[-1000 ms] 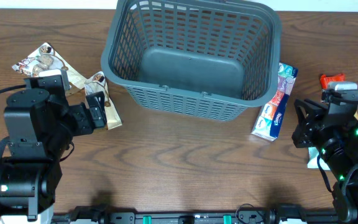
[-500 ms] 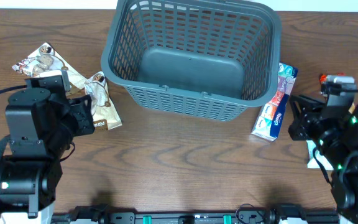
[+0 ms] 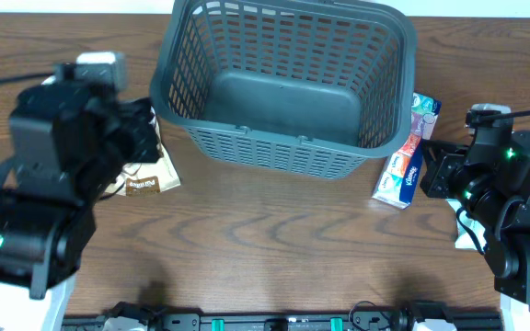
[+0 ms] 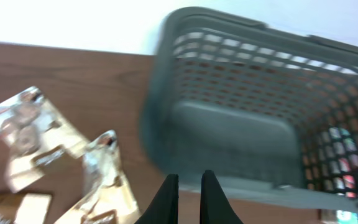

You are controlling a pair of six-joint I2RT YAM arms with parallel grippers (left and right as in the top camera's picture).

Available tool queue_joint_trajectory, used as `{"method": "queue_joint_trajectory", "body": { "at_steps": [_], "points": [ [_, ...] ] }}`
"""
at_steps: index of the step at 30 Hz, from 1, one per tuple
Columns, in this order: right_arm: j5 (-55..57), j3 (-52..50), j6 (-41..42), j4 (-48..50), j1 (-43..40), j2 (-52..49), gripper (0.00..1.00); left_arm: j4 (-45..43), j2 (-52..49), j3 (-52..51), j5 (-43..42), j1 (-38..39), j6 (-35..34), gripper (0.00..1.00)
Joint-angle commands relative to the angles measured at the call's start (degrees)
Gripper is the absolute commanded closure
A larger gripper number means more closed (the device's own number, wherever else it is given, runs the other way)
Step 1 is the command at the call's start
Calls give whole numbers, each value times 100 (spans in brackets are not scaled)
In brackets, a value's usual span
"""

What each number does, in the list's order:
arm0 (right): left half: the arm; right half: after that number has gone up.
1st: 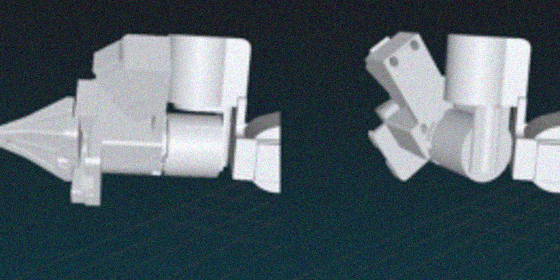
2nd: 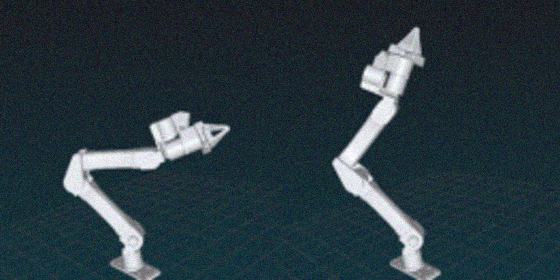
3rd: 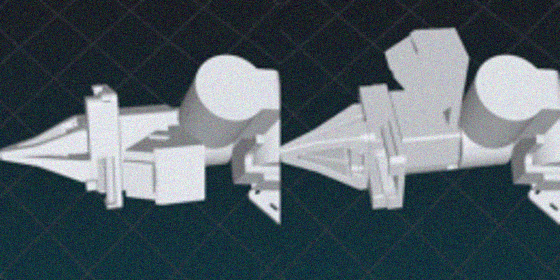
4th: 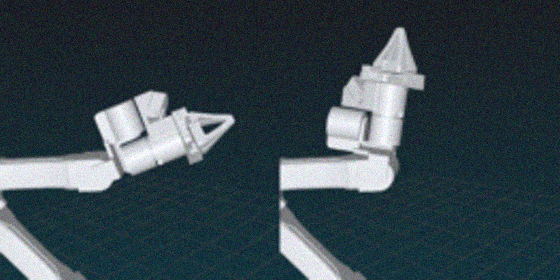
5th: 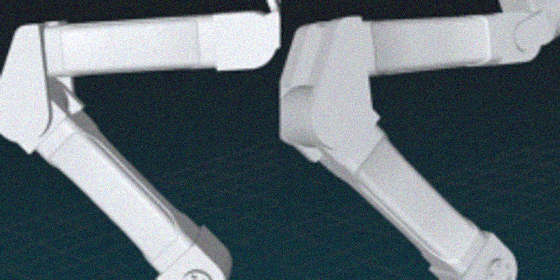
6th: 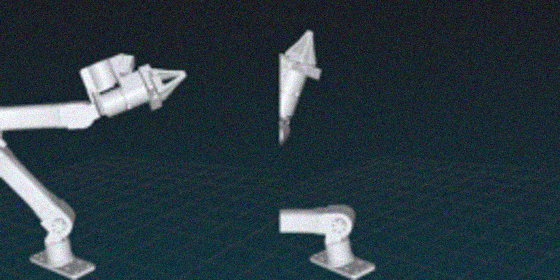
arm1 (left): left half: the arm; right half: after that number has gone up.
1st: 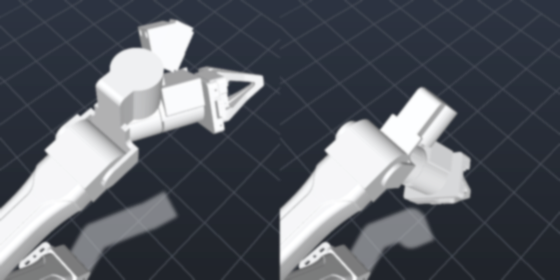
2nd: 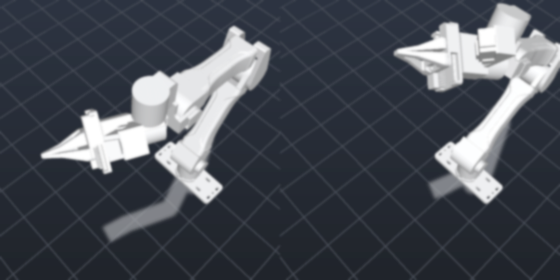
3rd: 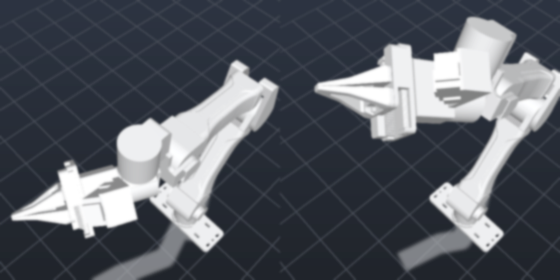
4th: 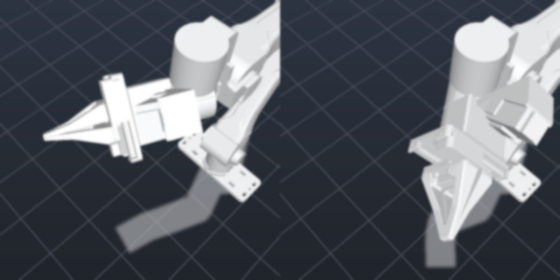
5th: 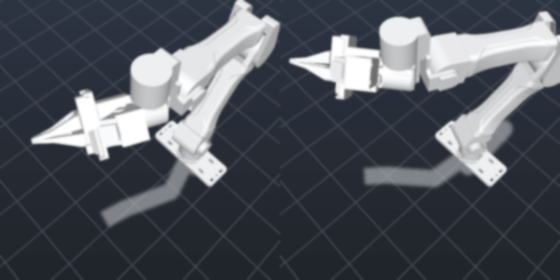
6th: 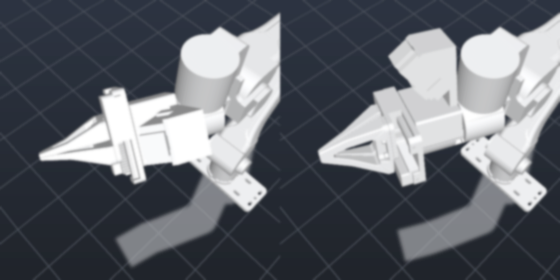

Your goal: Pack container

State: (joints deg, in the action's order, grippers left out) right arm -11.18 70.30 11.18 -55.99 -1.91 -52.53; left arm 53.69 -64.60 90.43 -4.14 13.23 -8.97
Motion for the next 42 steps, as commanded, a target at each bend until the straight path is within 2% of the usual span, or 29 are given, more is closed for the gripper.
{"method": "queue_joint_trajectory", "body": {
  "at_steps": [1,10,24,42],
  "points": [
    [-68,94,81,-101,-26,0,98,11,-437,262,15,306,39,95],
    [-61,92,76,-671,-26,-79,98,-61,-1108,293,26,551,170,94],
    [-114,92,81,-1180,-11,-721,99,-59,-1377,291,26,551,481,94],
    [-61,92,175,-894,684,-1325,99,-66,-2162,291,26,551,793,94]
  ]
}}
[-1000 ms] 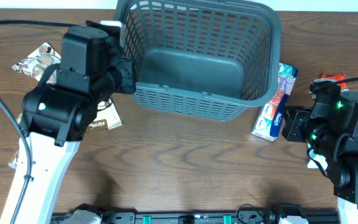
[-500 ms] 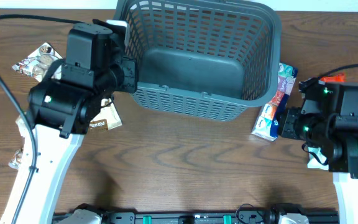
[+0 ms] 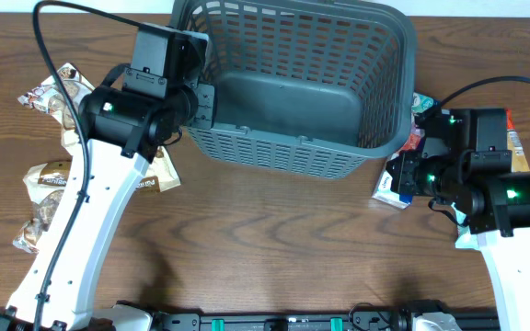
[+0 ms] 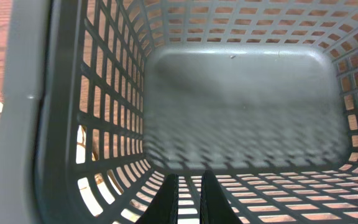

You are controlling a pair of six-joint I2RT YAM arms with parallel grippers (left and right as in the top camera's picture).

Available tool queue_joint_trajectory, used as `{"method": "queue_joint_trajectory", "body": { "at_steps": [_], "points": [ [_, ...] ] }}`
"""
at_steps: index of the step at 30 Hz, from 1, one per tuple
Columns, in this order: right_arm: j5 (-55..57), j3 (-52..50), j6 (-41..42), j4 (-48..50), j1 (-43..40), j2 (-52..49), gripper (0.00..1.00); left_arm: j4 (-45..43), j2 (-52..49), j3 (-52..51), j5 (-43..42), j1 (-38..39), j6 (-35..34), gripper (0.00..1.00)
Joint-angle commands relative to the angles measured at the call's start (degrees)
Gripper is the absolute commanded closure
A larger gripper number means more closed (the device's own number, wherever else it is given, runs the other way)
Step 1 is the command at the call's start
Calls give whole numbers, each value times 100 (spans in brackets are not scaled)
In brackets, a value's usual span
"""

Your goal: Pack container

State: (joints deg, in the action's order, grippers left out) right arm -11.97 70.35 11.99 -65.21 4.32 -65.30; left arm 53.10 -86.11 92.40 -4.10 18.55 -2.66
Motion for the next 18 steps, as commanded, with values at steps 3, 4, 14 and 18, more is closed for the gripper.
{"method": "queue_joint_trajectory", "body": {
  "at_steps": [3,4,14,18],
  "points": [
    [122,83,90,125,61,-120,99,-9,-17,94,24,17,225,94],
    [160,83,87,155,61,-149,99,-11,-26,94,24,17,227,94],
    [164,83,81,396,61,-400,99,46,-72,83,24,17,308,94],
    [166,83,81,501,61,-461,99,120,-72,83,28,17,310,94]
  ]
}}
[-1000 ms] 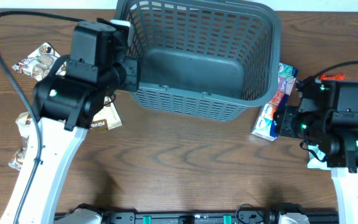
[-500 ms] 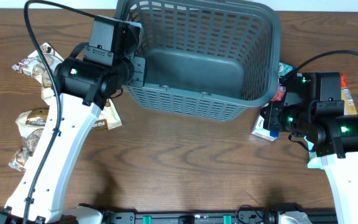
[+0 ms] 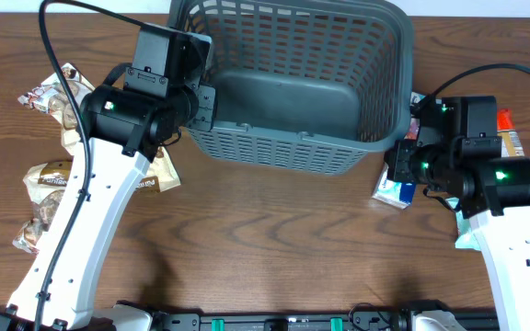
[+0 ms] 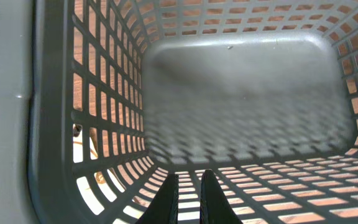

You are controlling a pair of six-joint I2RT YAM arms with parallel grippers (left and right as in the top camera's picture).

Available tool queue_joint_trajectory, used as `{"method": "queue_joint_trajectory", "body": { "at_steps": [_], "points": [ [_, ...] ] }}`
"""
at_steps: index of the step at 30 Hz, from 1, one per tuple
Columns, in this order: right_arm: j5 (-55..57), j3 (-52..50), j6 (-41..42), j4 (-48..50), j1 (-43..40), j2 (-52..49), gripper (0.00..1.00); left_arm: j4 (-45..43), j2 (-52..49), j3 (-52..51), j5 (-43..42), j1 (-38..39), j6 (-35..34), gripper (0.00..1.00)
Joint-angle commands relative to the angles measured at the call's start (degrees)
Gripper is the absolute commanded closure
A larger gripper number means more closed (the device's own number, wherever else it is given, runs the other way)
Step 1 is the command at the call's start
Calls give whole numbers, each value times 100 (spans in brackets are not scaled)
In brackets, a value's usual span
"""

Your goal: Pack container

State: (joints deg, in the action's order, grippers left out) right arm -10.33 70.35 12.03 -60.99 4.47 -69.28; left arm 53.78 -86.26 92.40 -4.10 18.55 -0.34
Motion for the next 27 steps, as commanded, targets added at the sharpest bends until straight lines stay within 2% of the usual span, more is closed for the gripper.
{"method": "queue_joint_trajectory", "body": {
  "at_steps": [1,27],
  "points": [
    [2,83,76,96,46,-74,99,85,-57,83,31,17,76,94],
    [433,83,57,446,44,-83,99,601,-57,83,46,20,74,94]
  ]
}}
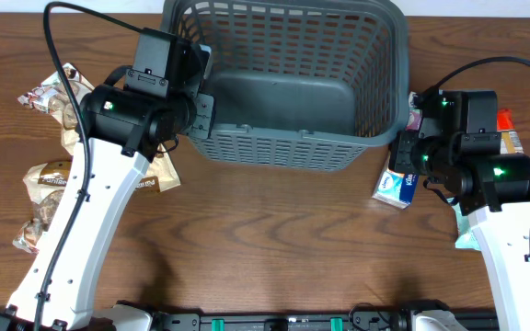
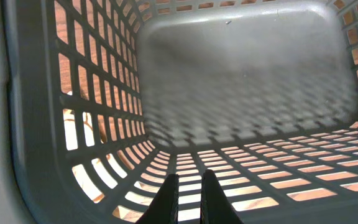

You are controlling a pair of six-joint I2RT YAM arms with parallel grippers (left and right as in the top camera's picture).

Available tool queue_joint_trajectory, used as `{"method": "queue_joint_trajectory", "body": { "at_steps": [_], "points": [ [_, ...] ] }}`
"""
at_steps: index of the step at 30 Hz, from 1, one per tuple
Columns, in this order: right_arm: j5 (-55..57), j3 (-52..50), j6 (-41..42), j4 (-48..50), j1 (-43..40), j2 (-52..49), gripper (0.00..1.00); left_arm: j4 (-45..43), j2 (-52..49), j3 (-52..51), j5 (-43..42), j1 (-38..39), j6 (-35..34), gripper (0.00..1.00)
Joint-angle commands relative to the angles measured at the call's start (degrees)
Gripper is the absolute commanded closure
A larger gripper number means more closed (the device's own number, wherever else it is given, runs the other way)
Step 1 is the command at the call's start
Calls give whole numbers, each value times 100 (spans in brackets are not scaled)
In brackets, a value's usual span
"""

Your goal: Pack container

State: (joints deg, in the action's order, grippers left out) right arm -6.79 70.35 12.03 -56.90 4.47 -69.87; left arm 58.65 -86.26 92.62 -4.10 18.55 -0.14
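Observation:
The grey plastic basket [image 1: 283, 101] stands at the back middle of the table, with nothing inside [image 2: 241, 81]. My left gripper [image 2: 189, 177] sits at the basket's left wall [image 1: 202, 103]. Its fingers are shut, nothing is between them, and they point across the basket floor. Several clear snack packets [image 1: 49, 97] lie on the table left of that arm. A blue and white tissue pack [image 1: 396, 188] lies just right of the basket. My right gripper [image 1: 405, 152] hovers over the pack's far end beside the basket's right wall, with its fingers hidden under the wrist.
More snack packets [image 1: 35, 198] lie along the left edge. An orange packet [image 1: 509, 138] and a pale wrapper [image 1: 467, 241] lie behind and under the right arm. The wooden table [image 1: 274, 248] stretches in front of the basket.
The basket sits slightly further left than before. My left gripper is a little deeper past the left wall, still shut. My right arm has barely shifted.
At first my left gripper was shut over the table left of the basket, by the snack packets, and my right arm was drawn back. Then the left gripper was at the basket's left rim and the right arm by the tissue pack. Both have stayed there.

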Motion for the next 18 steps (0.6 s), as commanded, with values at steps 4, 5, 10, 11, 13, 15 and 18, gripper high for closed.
{"method": "queue_joint_trajectory", "body": {
  "at_steps": [4,5,10,11,13,15,18],
  "points": [
    [101,83,57,42,44,-28,99,131,-57,61,46,20,55,94],
    [105,83,55,46,44,-28,99,131,-57,61,46,20,55,94],
    [227,83,55,133,46,-35,99,129,-57,61,46,17,55,94],
    [227,83,55,160,44,-44,99,129,-57,61,48,17,55,94],
    [227,83,55,219,44,-63,99,125,-57,61,48,17,57,94],
    [227,83,55,267,46,-101,99,109,-57,61,66,17,55,94],
    [225,83,57,299,46,-197,99,105,-57,61,66,17,55,94]
  ]
}}
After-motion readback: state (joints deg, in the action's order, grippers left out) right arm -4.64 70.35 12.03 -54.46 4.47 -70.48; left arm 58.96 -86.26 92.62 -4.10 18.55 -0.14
